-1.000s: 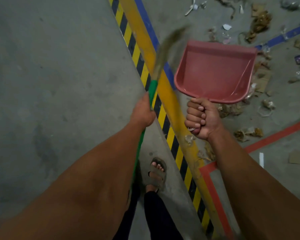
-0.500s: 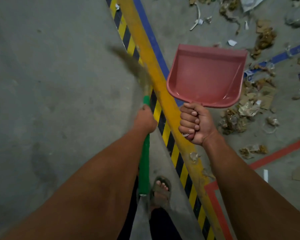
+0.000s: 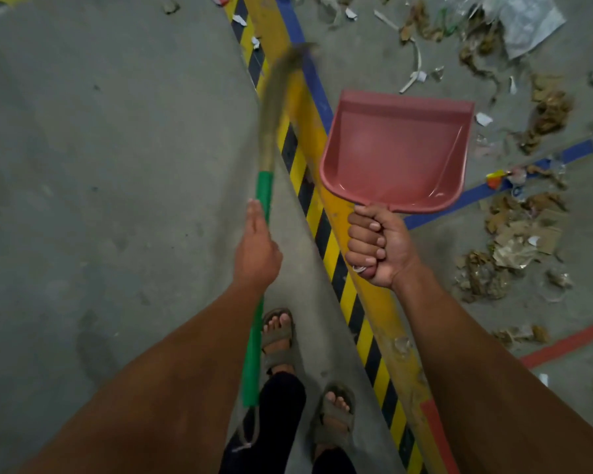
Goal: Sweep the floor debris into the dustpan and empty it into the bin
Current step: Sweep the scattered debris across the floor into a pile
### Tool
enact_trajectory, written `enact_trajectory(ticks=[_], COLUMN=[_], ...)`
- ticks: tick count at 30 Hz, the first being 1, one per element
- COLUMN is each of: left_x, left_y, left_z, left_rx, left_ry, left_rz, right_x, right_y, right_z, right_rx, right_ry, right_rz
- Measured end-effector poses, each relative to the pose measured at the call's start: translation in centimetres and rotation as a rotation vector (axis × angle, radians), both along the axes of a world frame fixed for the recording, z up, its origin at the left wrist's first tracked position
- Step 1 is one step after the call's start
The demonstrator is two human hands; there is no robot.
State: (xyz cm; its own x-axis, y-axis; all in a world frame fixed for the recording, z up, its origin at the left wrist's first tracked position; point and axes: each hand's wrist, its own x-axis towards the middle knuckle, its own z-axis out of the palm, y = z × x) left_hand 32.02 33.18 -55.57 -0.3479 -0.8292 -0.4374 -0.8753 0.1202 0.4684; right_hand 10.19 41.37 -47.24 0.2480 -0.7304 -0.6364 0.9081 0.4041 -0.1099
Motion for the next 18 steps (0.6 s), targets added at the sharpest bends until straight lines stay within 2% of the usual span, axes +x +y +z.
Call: enact_trajectory(ticks=[3,6,9,13,18], left_x=[1.5,1.9,0.9,-2.1,-4.5], left_y=[-2.4,-5.4,-8.0,-7.5,-6.5], left_z=[0.1,-0.6,-1.4,-1.9,-2.9], left_rx=[-0.013,0.081,0.198,0.237,0.313], left_ry=[-0.125,-0.177,-0.162,-0.081,-0.039], left_rz=[0.288,0.516,0.626,0.378,-0.196], right_x=[0.6,1.3,1.9,2.5,2.5], right_y=[-2.3,-3.8,-4.5,-4.6,-3.9], right_z=[-0.4,-1.0,-1.7,-2.5,-2.3], right_rx=[0.001,0.0,-0.002,0.018,0.039], right_ry=[-0.01,0.003,0.0,0.009,-0.002], right_rz=[0.025,0.056,0.067,0.054,-0.005])
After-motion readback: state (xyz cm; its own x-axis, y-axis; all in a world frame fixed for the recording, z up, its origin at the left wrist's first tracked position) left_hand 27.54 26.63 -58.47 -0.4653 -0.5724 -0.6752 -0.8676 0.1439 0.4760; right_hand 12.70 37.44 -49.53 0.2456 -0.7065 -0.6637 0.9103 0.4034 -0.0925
